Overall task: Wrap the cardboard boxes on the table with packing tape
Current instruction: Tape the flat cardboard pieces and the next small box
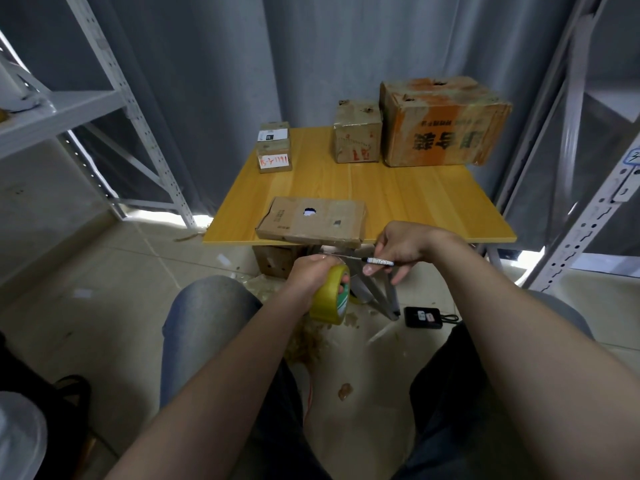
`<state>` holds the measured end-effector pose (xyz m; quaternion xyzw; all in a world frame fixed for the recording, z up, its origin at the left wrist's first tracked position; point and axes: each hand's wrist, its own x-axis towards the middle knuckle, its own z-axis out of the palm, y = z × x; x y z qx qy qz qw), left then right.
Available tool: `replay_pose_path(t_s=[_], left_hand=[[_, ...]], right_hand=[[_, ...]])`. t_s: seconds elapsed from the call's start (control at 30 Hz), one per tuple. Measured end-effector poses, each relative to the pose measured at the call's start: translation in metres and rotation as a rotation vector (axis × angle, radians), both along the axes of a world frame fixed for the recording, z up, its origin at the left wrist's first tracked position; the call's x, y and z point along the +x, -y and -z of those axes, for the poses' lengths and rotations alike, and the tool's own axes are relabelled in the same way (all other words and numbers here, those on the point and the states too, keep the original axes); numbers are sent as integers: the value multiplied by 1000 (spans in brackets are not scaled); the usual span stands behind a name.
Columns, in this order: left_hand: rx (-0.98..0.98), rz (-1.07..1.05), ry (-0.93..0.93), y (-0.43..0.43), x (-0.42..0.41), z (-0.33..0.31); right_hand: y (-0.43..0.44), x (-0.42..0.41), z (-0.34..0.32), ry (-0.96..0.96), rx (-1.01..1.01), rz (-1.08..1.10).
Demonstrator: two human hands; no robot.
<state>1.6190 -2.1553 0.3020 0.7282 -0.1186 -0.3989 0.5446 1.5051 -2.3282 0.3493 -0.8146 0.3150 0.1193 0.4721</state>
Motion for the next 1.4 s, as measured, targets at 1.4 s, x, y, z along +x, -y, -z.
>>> replay_pose_path(t_s=[1.4], left_hand=[[-558,344,264,34,53,-111]], right_hand=[[32,27,-63,618,-354,397]])
